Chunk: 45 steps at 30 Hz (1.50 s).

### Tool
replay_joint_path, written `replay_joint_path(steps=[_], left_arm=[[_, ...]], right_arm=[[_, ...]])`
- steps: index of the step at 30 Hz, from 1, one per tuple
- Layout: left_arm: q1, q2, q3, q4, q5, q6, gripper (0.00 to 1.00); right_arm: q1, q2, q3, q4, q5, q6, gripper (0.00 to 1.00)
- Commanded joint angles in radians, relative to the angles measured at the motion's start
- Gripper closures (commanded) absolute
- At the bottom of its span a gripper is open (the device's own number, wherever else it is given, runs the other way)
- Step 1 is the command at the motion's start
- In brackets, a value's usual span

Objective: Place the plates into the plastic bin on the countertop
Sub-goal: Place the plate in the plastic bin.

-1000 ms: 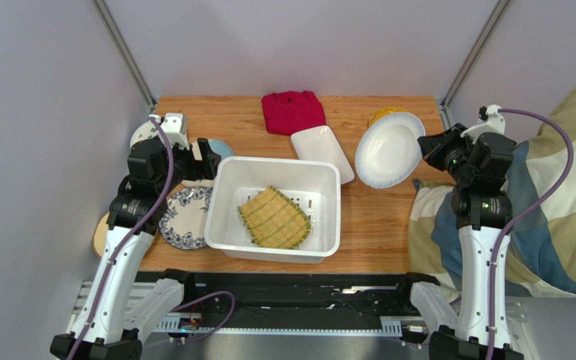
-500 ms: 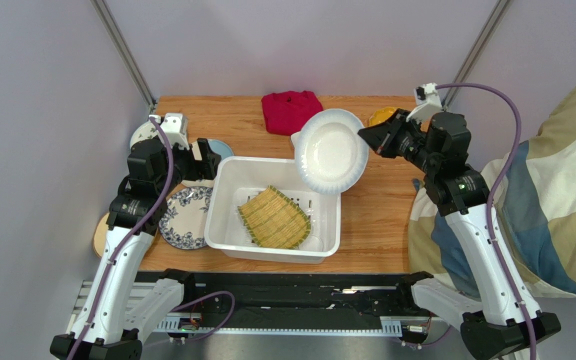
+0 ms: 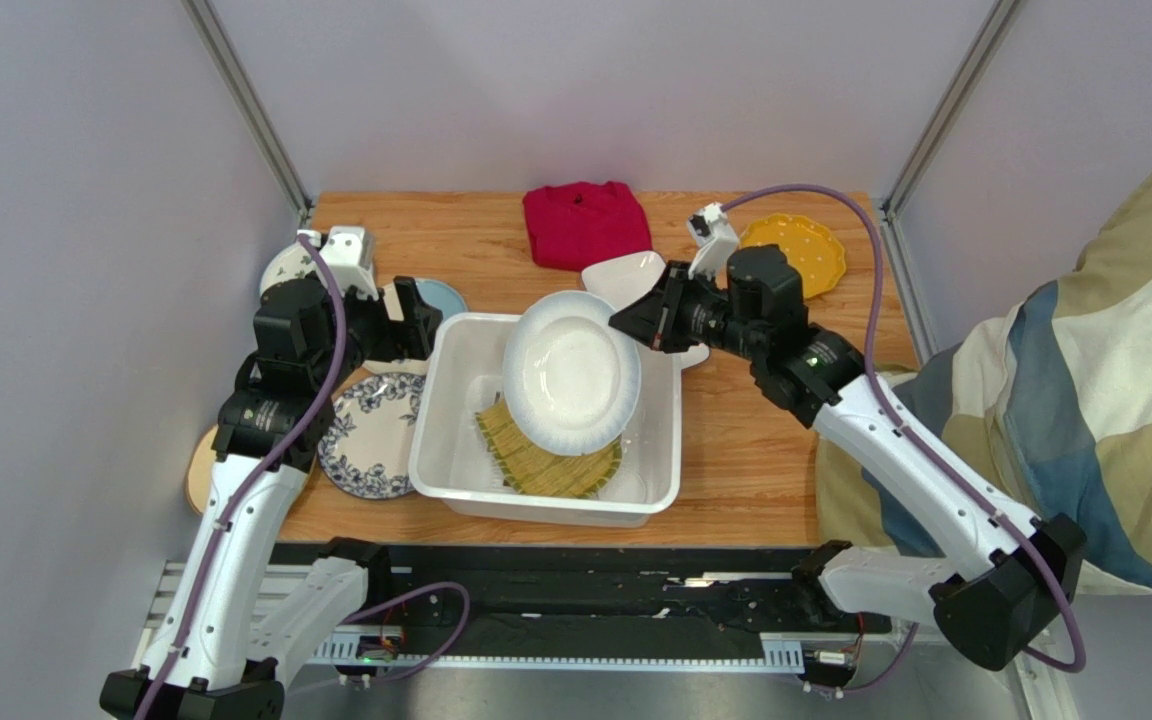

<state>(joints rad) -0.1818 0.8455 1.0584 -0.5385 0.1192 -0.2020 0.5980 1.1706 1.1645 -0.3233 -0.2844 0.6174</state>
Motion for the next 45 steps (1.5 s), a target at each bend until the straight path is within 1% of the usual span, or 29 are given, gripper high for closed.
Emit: replay_joint_path(steps=[1, 5, 13, 25, 45], left_arm=[[-0.004, -0.011, -0.005, 0.029, 0.002, 0.004, 0.11], [-0.004, -0.011, -0.005, 0.029, 0.003, 0.003, 0.11], [-0.004, -0.006, -0.001, 0.028, 0.008, 0.003, 0.11], [-0.004, -0.002, -0.005, 0.026, 0.007, 0.004, 0.11], [-0.004, -0.002, -0.003, 0.026, 0.008, 0.004, 0.11]], right_arm=[[0.048, 0.006, 0.009, 0.233, 0.005, 0.077, 1.00], [0.069, 0.044, -0.054, 0.306, 0.004, 0.116, 1.00], [0.085, 0.124, -0.058, 0.354, -0.013, 0.134, 1.00], [0.103, 0.205, -0.146, 0.478, -0.025, 0.197, 1.00], [0.109, 0.340, -0.201, 0.533, 0.005, 0.189, 1.00]])
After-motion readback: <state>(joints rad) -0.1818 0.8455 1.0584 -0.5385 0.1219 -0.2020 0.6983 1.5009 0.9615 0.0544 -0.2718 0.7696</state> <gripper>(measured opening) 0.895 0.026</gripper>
